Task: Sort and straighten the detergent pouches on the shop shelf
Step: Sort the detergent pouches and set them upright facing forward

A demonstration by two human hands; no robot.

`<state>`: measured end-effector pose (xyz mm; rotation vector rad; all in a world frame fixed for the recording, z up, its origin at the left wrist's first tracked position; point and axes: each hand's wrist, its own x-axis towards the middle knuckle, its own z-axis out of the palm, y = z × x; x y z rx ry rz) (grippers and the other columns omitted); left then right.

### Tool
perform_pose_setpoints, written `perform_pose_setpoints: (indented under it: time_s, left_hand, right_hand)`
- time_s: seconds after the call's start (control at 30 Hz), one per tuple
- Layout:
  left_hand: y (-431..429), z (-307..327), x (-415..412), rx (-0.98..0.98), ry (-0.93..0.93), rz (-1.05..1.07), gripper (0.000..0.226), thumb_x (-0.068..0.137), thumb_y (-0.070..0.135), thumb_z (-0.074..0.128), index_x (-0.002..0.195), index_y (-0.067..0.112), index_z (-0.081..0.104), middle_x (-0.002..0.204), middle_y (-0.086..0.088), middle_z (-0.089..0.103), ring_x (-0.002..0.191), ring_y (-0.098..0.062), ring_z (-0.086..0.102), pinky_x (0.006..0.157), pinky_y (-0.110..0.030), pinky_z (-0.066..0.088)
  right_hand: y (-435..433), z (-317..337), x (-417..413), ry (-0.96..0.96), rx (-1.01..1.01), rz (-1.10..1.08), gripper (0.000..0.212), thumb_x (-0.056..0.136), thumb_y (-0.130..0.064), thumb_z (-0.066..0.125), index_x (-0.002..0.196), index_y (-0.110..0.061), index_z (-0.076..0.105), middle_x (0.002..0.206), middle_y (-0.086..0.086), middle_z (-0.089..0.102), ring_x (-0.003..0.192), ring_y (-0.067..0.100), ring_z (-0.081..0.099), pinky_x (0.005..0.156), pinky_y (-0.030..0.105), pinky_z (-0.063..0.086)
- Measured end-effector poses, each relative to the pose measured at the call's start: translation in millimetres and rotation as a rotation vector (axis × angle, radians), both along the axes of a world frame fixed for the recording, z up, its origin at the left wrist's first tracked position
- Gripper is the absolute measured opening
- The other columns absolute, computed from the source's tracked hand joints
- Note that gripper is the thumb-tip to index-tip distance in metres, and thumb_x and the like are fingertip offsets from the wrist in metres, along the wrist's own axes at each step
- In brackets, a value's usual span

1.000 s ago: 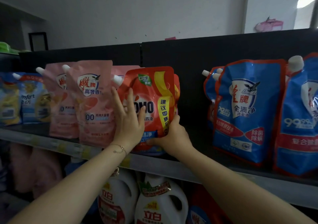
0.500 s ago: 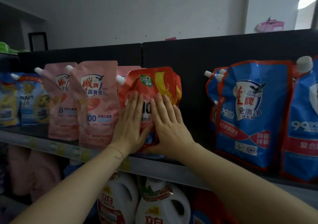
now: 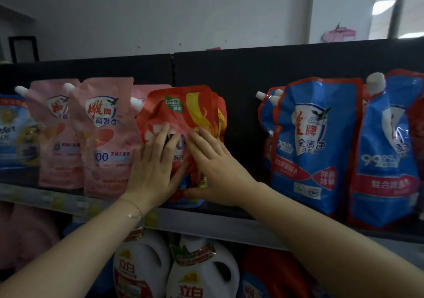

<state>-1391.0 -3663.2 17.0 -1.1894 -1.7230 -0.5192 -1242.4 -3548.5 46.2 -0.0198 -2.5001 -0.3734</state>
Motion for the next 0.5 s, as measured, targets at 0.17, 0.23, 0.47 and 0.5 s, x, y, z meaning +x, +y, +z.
perform_pose_setpoints:
  time_s: [0.17, 0.23, 0.47, 0.5]
  left_hand:
    - [4, 0, 29, -0.004, 0.228, -0.146, 0.044, 0.086, 0.033, 0.046, 0.124, 0.009, 0.044, 0.130, -0.016, 0.040, 0.112, -0.035, 0.045, 0.089, -0.045, 0.036]
    - [12, 1, 45, -0.052, 0.265, -0.229, 0.038, 0.084, 0.028, 0.048, 0.117, 0.009, 0.048, 0.124, -0.014, 0.044, 0.107, -0.033, 0.047, 0.087, -0.042, 0.038]
    - [58, 16, 114, -0.274, -0.230, -0.553, 0.016, 0.091, 0.022, 0.049, 0.106, 0.017, 0.051, 0.097, 0.001, 0.054, 0.075, -0.017, 0.056, 0.062, -0.037, 0.051]
    - [69, 18, 119, -0.281, -0.354, -0.554, 0.017, 0.093, 0.023, 0.051, 0.109, 0.020, 0.048, 0.101, 0.002, 0.053, 0.079, -0.016, 0.055, 0.067, -0.036, 0.051]
  right_hand:
    - [13, 4, 39, -0.018, 0.007, 0.007, 0.060, 0.086, -0.039, 0.062, 0.138, -0.014, 0.046, 0.145, 0.006, 0.042, 0.132, 0.024, 0.040, 0.100, 0.042, 0.042]
    - [17, 3, 51, -0.051, 0.029, -0.024, 0.046, 0.087, -0.036, 0.060, 0.127, -0.015, 0.054, 0.129, 0.003, 0.052, 0.116, 0.022, 0.051, 0.087, 0.038, 0.046]
    - [41, -7, 116, 0.053, 0.009, -0.267, 0.019, 0.085, -0.028, 0.058, 0.097, -0.015, 0.066, 0.094, 0.003, 0.061, 0.085, 0.024, 0.059, 0.069, 0.038, 0.050]
    - [45, -9, 124, 0.090, 0.015, -0.312, 0.017, 0.082, -0.026, 0.061, 0.092, -0.014, 0.065, 0.090, 0.004, 0.061, 0.081, 0.025, 0.059, 0.065, 0.038, 0.049]
